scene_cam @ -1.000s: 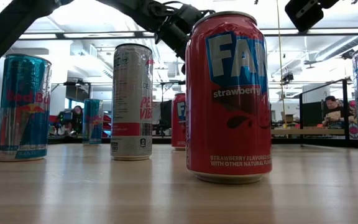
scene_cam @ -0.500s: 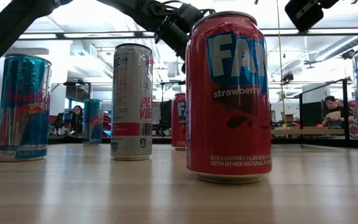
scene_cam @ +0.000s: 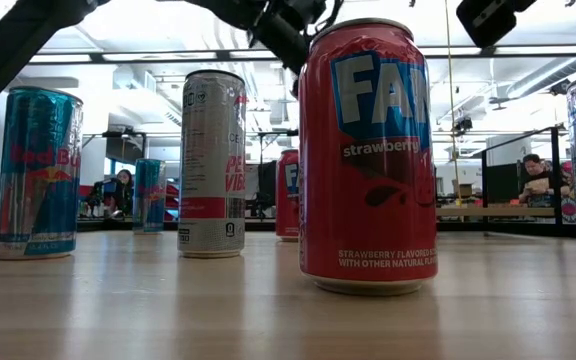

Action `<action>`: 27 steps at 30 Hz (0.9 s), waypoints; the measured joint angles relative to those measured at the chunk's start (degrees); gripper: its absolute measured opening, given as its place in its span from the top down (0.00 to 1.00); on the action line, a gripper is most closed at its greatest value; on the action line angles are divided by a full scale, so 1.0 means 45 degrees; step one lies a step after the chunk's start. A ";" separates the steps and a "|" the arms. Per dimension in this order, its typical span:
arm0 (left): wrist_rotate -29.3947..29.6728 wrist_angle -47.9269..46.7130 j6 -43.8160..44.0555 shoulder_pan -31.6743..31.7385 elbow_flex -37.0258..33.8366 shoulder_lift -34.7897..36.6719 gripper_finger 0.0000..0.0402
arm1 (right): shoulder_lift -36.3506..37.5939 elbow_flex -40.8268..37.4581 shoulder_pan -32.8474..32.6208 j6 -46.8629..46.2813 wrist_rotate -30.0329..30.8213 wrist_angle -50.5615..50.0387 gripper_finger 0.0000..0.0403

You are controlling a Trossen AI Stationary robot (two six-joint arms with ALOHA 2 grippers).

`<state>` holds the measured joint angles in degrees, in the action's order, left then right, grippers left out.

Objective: Place canned beverage on shelf
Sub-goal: Put the top white soda can on the shelf

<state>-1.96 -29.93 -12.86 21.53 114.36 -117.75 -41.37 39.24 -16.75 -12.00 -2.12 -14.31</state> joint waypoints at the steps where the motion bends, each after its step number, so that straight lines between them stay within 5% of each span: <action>1: -0.0004 -0.0084 0.0000 -0.0040 0.0094 0.0082 0.30 | -0.0022 0.0000 0.0004 -0.0061 0.0642 -0.0033 0.98; 5: -0.0015 0.0089 -0.0017 -0.0389 0.0061 0.0690 0.32 | -0.0288 0.0000 0.0015 -0.0287 0.2615 -0.0085 0.98; 9: -0.0041 0.0754 -0.0044 -0.0853 -0.1155 0.1901 0.35 | -0.0436 0.0000 0.0063 -0.0342 0.2837 0.0007 0.98; 20: -0.0379 0.6152 0.0702 -0.2226 -0.8432 0.6754 0.44 | -0.0479 0.0000 0.0068 -0.1050 0.6142 0.0035 0.98; 27: -0.0345 0.9455 0.0971 -0.3176 -1.2534 0.9370 0.47 | -0.0864 0.0170 0.0809 -0.1342 0.6501 0.0162 0.98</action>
<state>-3.51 12.62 -8.49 7.24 57.95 -75.59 -45.26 40.01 -13.11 -18.04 27.14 -13.58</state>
